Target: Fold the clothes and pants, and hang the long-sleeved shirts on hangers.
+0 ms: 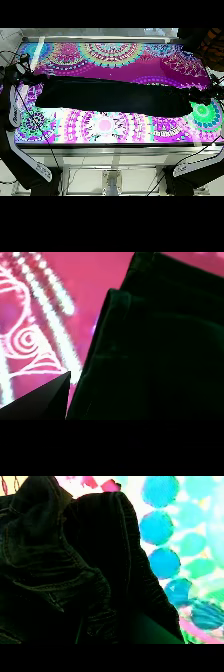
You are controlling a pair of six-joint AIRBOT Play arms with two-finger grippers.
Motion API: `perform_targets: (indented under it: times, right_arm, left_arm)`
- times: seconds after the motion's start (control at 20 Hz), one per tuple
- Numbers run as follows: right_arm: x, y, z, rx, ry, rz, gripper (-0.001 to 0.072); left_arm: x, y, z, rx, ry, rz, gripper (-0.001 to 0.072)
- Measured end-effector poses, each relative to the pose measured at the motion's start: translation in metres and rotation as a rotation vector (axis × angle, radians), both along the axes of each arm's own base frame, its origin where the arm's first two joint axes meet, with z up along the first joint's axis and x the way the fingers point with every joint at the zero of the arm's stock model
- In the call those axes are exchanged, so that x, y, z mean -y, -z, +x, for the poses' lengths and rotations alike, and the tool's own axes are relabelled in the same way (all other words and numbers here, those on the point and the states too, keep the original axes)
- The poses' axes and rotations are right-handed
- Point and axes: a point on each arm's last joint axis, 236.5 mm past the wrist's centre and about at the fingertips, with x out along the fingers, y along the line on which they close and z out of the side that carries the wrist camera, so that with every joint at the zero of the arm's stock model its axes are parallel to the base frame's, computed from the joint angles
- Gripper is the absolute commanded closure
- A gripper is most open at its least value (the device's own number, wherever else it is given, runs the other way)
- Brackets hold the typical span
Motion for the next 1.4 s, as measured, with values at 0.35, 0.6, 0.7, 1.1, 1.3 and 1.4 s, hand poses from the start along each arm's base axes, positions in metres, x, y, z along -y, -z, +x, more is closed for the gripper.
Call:
perform_targets:
  times: [0.35,0.6,0.7,1.1,1.3,1.4]
  right_arm:
    - [0.000,0.000,0.000,0.000,0.000,0.000,0.0511]
    - [0.000,0.000,0.000,0.000,0.000,0.001,0.0511]
    - [0.000,0.000,0.000,0.000,0.000,0.001,0.0511]
    - [0.000,0.000,0.000,0.001,0.001,0.001,0.0511]
    - [0.001,0.000,0.001,0.005,0.002,-0.003,0.0511]
    - [0.001,0.000,0.002,0.007,0.003,-0.004,0.0512]
  left_arm:
    - [0.011,0.019,0.016,0.037,0.007,-0.025,0.0583]
    - [0.018,0.022,0.016,0.026,0.019,-0.031,0.0659]
    - [0.018,0.022,0.015,0.024,0.021,-0.032,0.0667]
    - [0.012,-0.031,0.032,0.156,0.012,0.006,0.0688]
    - [-0.001,-0.096,0.059,0.377,-0.065,0.022,0.0686]
    - [-0.008,-0.105,0.067,0.438,-0.115,0.007,0.0559]
